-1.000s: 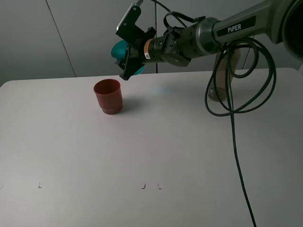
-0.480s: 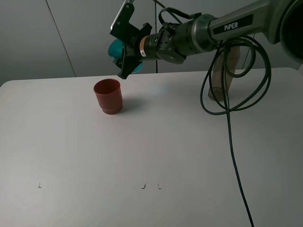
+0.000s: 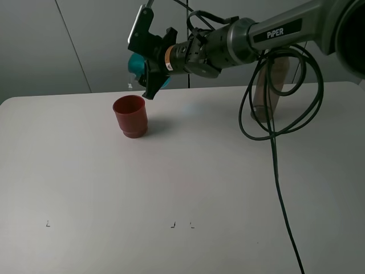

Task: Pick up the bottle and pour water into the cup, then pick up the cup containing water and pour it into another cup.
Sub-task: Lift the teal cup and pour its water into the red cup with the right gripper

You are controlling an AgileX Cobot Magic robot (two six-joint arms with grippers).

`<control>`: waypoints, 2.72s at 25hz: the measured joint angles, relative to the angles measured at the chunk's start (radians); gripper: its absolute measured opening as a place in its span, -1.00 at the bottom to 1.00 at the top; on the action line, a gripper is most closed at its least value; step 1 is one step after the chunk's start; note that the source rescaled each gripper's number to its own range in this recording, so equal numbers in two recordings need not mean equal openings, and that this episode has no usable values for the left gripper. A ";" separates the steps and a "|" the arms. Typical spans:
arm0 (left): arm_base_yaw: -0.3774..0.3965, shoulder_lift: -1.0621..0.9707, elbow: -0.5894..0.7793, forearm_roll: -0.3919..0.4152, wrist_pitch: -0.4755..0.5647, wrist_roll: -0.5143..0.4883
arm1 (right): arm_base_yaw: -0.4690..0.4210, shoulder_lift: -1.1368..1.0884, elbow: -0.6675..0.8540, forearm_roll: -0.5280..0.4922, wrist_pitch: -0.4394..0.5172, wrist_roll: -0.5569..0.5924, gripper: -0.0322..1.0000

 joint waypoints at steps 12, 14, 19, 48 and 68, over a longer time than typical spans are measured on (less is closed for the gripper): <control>0.000 0.000 0.000 0.000 0.000 0.000 | 0.014 0.000 -0.002 -0.023 0.028 -0.107 -0.66; 0.000 0.000 0.000 0.000 0.000 0.000 | 0.014 0.000 -0.002 -0.023 0.033 -0.121 -0.66; 0.000 0.000 0.000 0.000 0.000 0.000 | 0.014 0.000 -0.002 -0.023 0.048 -0.163 -0.66; 0.000 0.000 0.000 0.000 0.000 0.000 | 0.014 0.000 -0.002 -0.023 0.055 -0.425 -0.66; 0.000 0.000 0.000 0.000 0.000 0.007 | 0.030 0.000 -0.021 -0.023 0.055 -0.549 -0.66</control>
